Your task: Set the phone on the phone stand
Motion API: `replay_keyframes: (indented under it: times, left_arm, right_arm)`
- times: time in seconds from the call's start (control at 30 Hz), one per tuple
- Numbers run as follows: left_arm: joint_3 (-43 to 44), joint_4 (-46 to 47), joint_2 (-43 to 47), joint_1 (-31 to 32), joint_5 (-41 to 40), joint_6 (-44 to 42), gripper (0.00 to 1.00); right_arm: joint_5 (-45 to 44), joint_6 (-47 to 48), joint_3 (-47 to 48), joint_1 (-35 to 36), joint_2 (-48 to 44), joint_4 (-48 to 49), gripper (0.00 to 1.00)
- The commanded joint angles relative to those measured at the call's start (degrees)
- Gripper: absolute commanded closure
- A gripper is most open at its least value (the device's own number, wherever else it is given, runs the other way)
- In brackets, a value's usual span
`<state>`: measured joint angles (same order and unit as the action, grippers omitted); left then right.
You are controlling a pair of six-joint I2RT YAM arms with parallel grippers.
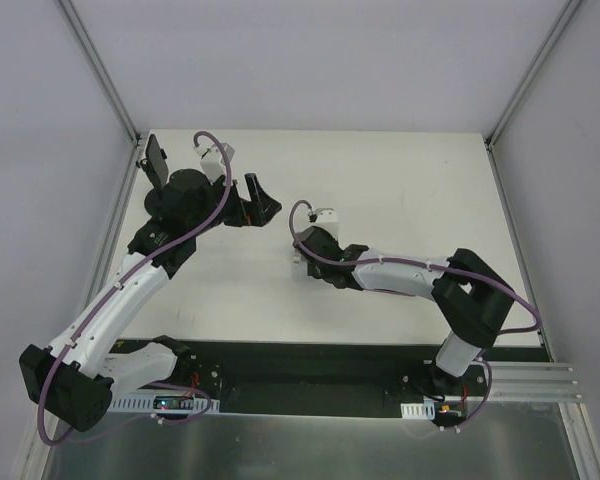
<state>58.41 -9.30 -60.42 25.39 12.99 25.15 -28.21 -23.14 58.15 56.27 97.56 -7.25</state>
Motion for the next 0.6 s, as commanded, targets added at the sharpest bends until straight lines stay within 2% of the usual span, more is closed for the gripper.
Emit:
replay_keyframes:
  times: [0.0,0.07,0.1,0.2,0.37,0.43,0.57]
  left_arm:
    - [0.2,1.9,-0.1,-0.7,1.8,-1.5,0.01]
    - [0.3,1.8,-0.1,-0.7,2.5,-1.4,0.01]
    - [0.4,1.9,0.0,-0.7,2.7,-1.4,0.01]
    - [0.6,1.8,0.3,-0.7,3.9,-1.0,0.01]
    - [0.6,1.9,1.0,-0.7,4.3,-1.0,0.01]
    - [0.6,1.8,1.3,-0.7,4.4,-1.2,0.01]
    - [1.1,1.7,1.4,-0.7,6.3,-1.4,0.01]
  right_arm:
    - [2.7,3.1,-0.7,0.2,-3.2,0.7,0.53]
    - [2.5,3.1,-0.7,0.5,-4.6,-0.4,0.38]
    - [2.2,3.0,-0.8,0.7,-5.2,-0.8,0.25]
    - [1.3,2.2,-1.7,1.5,-8.5,-3.1,0.11]
    - [-0.1,-1.5,-4.7,3.0,-17.6,-7.7,0.01]
    - [-0.7,-4.1,-8.4,3.8,-23.5,-9.4,0.0]
    - [-0.5,-16.4,-17.7,4.1,-35.8,-12.3,0.03]
